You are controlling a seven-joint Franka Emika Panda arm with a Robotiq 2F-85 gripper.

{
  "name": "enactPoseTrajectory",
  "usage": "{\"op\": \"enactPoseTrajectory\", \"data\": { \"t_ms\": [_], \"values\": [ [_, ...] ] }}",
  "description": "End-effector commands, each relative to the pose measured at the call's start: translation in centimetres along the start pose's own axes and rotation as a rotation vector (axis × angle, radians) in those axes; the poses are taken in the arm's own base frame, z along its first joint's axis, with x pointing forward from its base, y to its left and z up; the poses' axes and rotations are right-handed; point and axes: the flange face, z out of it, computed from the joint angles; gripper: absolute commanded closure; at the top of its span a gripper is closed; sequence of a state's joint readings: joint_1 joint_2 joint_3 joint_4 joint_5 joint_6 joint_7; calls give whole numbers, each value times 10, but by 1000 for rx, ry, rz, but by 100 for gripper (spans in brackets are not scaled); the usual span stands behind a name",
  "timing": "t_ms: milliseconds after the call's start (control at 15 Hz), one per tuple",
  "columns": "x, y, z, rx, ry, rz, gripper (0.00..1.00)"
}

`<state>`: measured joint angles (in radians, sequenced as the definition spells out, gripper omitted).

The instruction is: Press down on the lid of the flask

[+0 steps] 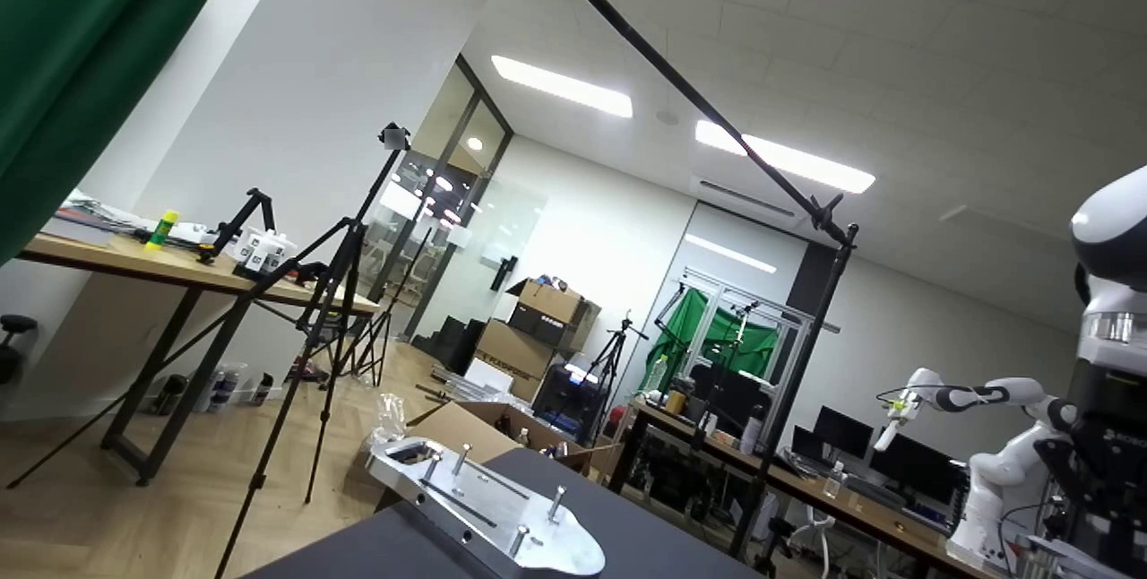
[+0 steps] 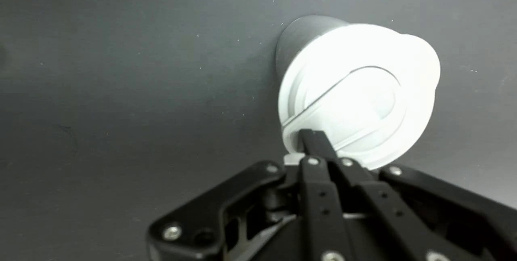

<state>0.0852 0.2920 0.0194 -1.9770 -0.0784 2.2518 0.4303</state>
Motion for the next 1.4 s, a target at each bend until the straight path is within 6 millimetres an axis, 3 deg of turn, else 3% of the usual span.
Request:
{"op": "enactPoseTrajectory", "data": {
  "t_ms": [0, 667, 1000, 1333],
  "values": [
    [-1, -3, -23, -41, -30, 5, 69],
    [-16, 27, -77, -100, -101, 38, 2],
    [-22, 34, -90, -127, -120, 46, 0],
    [-23, 32, -81, -117, -133, 15, 0]
  ]
}}
